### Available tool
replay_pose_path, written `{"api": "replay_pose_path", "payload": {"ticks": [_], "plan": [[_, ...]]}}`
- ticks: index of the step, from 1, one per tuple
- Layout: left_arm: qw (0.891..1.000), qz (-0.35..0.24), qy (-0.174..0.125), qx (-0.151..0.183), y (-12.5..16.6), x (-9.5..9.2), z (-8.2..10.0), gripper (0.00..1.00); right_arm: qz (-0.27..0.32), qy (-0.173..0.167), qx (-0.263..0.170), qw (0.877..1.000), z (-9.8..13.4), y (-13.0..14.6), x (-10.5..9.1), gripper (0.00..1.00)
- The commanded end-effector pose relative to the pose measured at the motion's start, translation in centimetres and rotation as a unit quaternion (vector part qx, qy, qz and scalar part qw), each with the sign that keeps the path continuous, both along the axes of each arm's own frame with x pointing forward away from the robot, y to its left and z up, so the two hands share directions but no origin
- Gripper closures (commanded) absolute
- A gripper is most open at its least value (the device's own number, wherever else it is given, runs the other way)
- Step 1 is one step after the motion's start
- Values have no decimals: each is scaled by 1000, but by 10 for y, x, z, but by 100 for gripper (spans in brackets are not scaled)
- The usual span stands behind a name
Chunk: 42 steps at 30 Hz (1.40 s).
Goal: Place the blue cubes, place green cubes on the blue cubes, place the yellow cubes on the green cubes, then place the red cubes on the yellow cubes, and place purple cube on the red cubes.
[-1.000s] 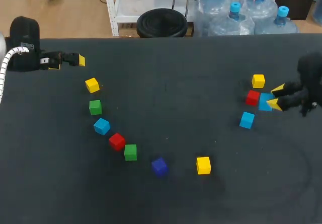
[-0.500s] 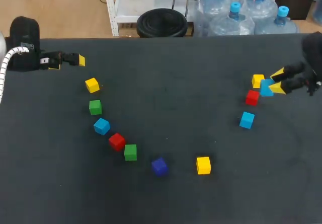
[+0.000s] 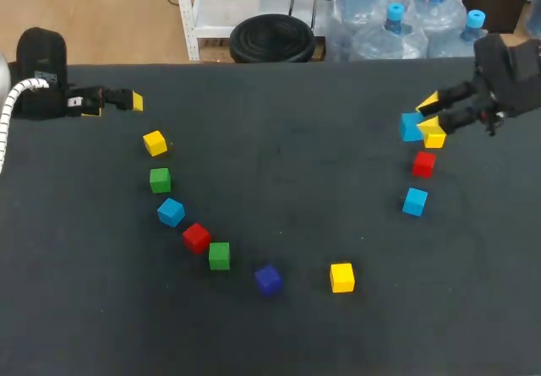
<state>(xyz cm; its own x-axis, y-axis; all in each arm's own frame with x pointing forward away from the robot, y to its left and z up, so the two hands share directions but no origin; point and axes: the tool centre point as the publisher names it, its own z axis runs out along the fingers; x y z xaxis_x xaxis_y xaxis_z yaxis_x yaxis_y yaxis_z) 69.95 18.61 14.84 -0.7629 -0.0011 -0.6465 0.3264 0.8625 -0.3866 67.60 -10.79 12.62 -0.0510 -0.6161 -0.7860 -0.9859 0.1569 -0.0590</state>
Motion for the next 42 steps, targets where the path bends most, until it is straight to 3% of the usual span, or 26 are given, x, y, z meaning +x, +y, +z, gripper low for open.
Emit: {"api": "replay_pose_path", "payload": {"ticks": [1, 9, 24, 31, 42], "plan": [[1000, 2, 2, 3, -1, 0, 1, 0, 80, 52, 20, 995, -13, 18, 13, 100], [1000, 2, 2, 3, -1, 0, 1, 0, 37, 12, 35, 999, -20, 55, 13, 100], [1000, 2, 2, 3, -1, 0, 1, 0, -51, -74, 12, 996, -45, 109, 5, 100], [1000, 2, 2, 3, -1, 0, 1, 0, -70, -78, 21, 994, -49, 133, 10, 100], [1000, 2, 2, 3, -1, 0, 1, 0, -36, -71, 19, 997, -60, 172, 13, 100]]}}
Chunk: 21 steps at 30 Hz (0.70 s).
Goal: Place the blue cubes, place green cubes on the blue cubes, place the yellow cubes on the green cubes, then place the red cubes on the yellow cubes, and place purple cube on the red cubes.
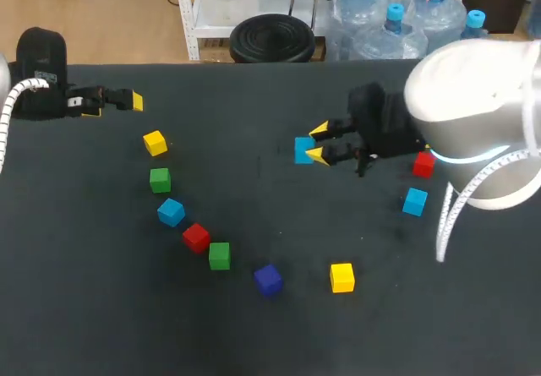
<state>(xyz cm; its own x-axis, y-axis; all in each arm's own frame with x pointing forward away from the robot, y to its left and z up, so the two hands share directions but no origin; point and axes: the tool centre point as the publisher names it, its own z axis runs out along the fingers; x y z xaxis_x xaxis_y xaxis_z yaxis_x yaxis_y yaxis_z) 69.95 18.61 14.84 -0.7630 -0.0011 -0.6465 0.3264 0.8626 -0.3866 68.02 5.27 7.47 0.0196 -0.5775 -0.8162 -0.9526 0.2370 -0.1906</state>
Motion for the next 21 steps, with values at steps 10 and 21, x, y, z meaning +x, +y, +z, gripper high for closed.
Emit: {"api": "replay_pose_path", "payload": {"ticks": [10, 21], "plan": [[1000, 2, 2, 3, -1, 0, 1, 0, -14, -5, -21, 1000, -20, 24, 33, 100], [1000, 2, 2, 3, -1, 0, 1, 0, -14, -5, -36, 999, -34, 34, 36, 100]]}}
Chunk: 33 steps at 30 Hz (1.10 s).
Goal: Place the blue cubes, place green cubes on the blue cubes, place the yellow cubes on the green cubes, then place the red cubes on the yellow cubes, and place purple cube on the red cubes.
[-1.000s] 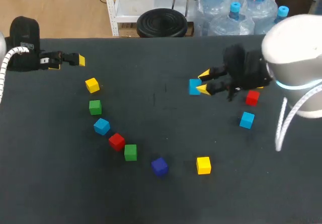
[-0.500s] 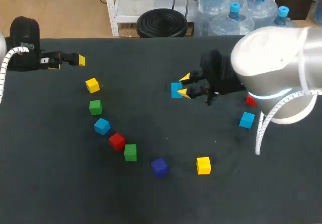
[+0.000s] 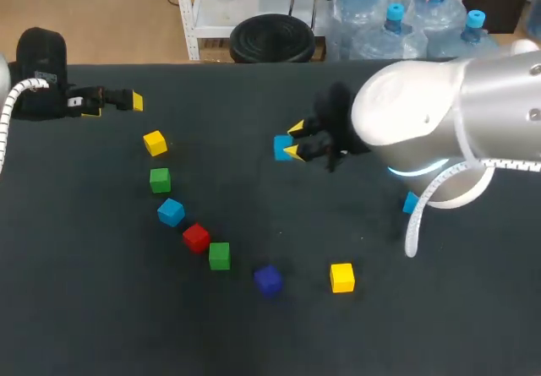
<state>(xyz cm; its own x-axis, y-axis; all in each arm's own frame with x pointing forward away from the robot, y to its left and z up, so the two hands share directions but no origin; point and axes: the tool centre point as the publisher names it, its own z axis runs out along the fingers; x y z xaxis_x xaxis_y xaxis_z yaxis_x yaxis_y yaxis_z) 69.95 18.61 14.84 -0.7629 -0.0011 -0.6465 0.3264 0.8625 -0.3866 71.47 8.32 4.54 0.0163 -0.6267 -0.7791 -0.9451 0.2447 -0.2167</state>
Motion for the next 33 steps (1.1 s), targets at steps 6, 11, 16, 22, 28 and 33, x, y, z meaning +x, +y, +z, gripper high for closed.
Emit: {"api": "replay_pose_path", "payload": {"ticks": [6, 11, 16, 22, 28, 33], "plan": [[1000, 2, 2, 3, -1, 0, 1, 0, -8, 8, -13, 1000, -16, -1, 4, 100], [1000, 2, 2, 3, -1, 0, 1, 0, -11, 15, -17, 1000, -22, -6, 5, 100], [1000, 2, 2, 3, -1, 0, 1, 0, -12, 21, -20, 1000, -28, -7, 3, 100], [1000, 2, 2, 3, -1, 0, 1, 0, -15, 28, -19, 999, -32, -7, 2, 100], [1000, 2, 2, 3, -1, 0, 1, 0, -14, 34, -17, 999, -34, -5, -3, 100], [1000, 2, 2, 3, -1, 0, 1, 0, -15, 38, -16, 999, -36, -5, -5, 100]]}}
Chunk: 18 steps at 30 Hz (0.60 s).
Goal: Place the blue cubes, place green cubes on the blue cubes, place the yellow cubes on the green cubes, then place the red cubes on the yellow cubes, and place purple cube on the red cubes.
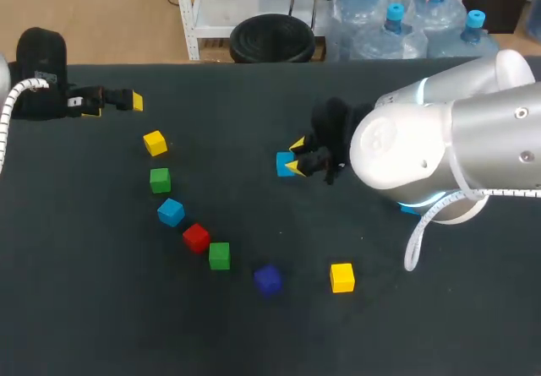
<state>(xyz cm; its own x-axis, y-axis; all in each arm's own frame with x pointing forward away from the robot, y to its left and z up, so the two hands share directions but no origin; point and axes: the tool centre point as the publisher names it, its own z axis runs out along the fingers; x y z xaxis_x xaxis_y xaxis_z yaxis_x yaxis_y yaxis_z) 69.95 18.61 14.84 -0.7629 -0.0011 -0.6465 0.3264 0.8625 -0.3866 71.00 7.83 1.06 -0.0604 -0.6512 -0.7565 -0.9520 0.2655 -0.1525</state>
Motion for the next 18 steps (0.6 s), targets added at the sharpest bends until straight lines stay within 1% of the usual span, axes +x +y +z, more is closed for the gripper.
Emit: {"api": "replay_pose_path", "payload": {"ticks": [1, 8, 18], "plan": [[1000, 2, 2, 3, -1, 0, 1, 0, -2, 1, 0, 1000, -2, 0, 0, 100], [1000, 2, 2, 3, -1, 0, 1, 0, -7, 5, 2, 1000, -4, -1, 2, 100], [1000, 2, 2, 3, -1, 0, 1, 0, -9, 9, 5, 1000, -5, 2, -1, 100]]}}
